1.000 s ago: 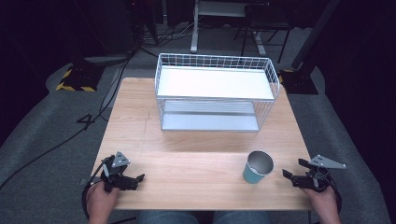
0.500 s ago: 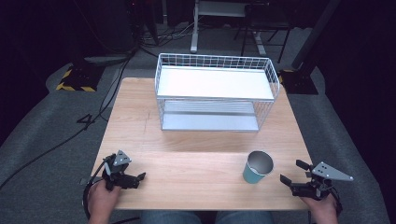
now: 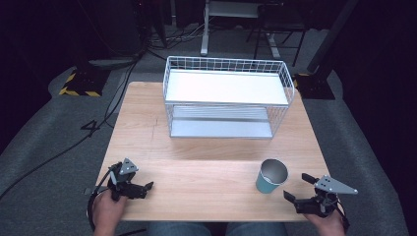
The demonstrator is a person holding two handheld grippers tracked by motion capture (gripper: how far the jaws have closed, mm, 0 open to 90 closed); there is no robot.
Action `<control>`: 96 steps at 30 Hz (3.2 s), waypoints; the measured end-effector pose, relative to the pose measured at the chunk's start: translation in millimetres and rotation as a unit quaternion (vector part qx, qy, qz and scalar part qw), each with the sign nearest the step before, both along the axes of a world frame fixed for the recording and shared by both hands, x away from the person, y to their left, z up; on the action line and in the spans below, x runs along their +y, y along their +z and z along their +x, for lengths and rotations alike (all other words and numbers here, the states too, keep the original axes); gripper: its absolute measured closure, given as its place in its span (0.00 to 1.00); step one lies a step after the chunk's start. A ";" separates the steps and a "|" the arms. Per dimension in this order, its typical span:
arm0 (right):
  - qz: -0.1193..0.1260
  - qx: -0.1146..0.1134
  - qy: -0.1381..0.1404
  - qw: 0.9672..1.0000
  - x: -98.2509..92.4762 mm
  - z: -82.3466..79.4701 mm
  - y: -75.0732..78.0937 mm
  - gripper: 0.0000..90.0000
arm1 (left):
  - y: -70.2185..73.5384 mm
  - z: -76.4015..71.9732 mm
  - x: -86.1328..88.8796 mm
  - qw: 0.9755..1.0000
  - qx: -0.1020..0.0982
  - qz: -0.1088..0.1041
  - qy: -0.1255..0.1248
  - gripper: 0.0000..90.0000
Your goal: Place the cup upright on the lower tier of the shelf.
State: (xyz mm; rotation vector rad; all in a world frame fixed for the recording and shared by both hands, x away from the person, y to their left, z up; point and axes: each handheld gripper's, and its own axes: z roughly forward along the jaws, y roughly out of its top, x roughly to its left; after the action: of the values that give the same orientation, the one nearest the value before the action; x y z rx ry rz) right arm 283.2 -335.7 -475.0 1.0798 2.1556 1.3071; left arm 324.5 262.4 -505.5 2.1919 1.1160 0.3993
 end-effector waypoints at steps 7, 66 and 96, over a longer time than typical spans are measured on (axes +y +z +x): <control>-0.010 0.006 0.017 1.000 20.9 1.0 -3.2 0.00 | -0.3 -0.4 -0.3 1.000 0.001 -0.003 0.000 0.00; -0.034 0.033 0.031 0.998 68.5 20.4 -11.6 0.28 | -0.2 -0.4 -0.3 1.000 0.001 -0.003 0.000 0.00; 0.002 -0.017 0.038 0.999 105.2 75.9 26.8 0.28 | -0.2 -4.4 0.2 1.000 0.001 -0.002 0.001 0.00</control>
State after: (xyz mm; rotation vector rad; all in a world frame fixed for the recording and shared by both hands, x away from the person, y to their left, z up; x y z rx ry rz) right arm 359.1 -230.5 -448.2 0.9791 2.1890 1.3536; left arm 320.1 262.6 -505.7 2.1892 1.1204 0.3953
